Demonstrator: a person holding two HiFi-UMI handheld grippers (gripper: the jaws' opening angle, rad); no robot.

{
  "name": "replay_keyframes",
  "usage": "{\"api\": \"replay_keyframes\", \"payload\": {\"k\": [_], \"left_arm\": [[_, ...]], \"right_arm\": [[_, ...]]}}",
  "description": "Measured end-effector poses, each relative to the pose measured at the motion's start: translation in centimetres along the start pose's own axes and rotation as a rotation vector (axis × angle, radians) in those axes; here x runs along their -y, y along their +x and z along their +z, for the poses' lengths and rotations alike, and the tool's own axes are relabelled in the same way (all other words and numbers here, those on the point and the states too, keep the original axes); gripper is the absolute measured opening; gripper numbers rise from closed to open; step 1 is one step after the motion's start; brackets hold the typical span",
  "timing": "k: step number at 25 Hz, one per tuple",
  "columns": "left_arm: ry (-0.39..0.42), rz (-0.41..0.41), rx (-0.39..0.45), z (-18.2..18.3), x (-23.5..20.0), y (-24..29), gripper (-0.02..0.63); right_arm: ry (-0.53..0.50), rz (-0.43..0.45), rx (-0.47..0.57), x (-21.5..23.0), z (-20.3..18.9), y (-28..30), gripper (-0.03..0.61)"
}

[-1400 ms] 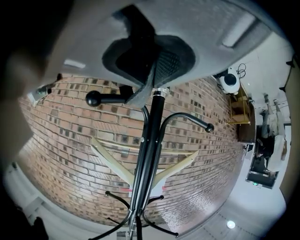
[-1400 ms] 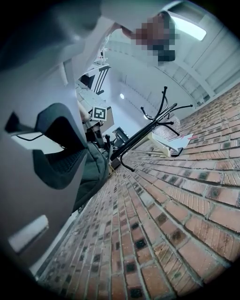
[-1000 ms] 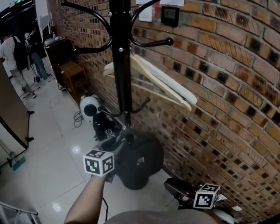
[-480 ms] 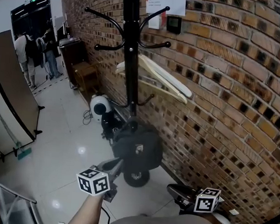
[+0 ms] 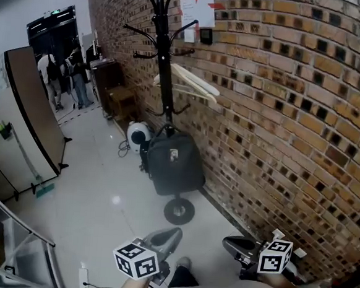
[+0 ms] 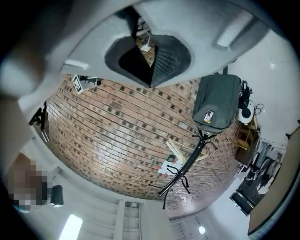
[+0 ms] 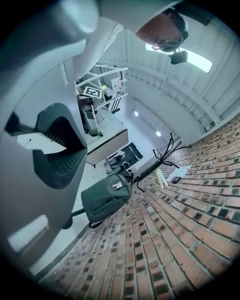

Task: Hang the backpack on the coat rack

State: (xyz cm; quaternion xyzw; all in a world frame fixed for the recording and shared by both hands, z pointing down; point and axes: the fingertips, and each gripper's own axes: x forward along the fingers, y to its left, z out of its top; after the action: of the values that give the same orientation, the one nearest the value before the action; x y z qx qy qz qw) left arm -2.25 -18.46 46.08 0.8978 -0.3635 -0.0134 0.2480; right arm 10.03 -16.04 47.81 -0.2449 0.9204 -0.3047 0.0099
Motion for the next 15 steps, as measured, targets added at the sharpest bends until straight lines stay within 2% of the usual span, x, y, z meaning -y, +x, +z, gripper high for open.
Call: {"api": "replay_keyframes", "payload": {"k": [5,11,15], "left_arm": [[-0.04,0.057,0.003,-4.1,6.0,-4.0,0.002],[-0.033,0.092,0.042,-4.5,10.0,-7.5,0.002],[0.017,0.102,0.022,-4.5,11.4,-9.7,0.002]], "right_arm": [[0.013,0.032,-0.007,-4.6,-2.6,-4.6,0.0],[-0.019,0.076,-0.022,-9.3,-4.4,-6.2,0.0],[-0.036,0.088,-0.031,-12.0,-5.2,-6.1,-0.001]]}}
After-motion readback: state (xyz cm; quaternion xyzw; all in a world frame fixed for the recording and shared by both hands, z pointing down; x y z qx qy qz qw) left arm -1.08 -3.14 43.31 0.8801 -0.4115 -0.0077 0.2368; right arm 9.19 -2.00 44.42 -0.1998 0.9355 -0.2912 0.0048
